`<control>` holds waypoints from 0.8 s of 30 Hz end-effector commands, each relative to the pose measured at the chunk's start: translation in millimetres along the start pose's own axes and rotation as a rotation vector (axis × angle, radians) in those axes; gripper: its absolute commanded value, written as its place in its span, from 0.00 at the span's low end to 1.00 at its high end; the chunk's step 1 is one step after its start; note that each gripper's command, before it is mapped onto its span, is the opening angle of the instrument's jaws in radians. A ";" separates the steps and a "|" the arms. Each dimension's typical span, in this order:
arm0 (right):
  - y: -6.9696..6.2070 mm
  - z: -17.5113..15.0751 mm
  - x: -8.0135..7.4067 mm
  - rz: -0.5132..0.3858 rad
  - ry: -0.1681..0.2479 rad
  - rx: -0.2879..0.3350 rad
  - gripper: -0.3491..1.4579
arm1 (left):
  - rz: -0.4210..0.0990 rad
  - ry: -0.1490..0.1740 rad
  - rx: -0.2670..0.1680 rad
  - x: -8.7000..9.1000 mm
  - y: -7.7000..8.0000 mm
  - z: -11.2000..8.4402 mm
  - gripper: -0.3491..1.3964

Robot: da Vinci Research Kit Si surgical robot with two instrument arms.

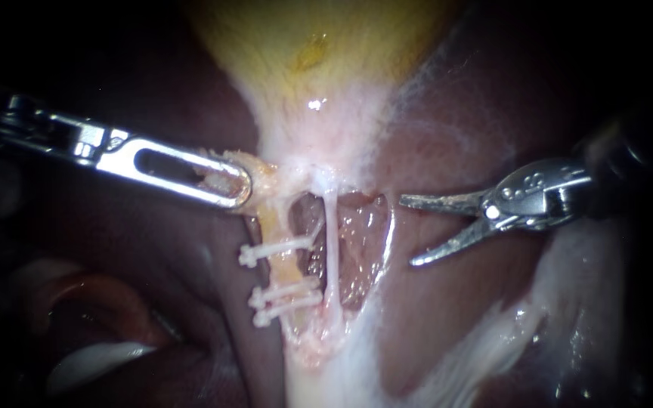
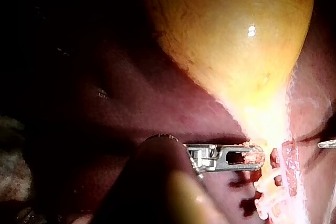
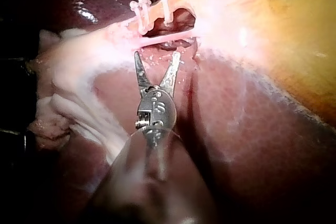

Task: Go to the cutting position left tube

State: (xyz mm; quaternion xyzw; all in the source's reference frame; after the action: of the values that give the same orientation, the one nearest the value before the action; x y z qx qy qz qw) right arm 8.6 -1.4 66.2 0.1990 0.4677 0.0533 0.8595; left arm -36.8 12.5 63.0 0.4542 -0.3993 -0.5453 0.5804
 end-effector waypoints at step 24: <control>-2.1 9.5 -2.4 0.137 0.012 0.095 0.98 | 0.004 -0.003 -0.002 0.5 -1.0 0.5 0.00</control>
State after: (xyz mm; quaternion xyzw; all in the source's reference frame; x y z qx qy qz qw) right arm 15.2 -7.0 72.3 0.2723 0.4598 0.0899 0.8404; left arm -37.5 12.0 62.1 0.4517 -0.4009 -0.5456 0.5810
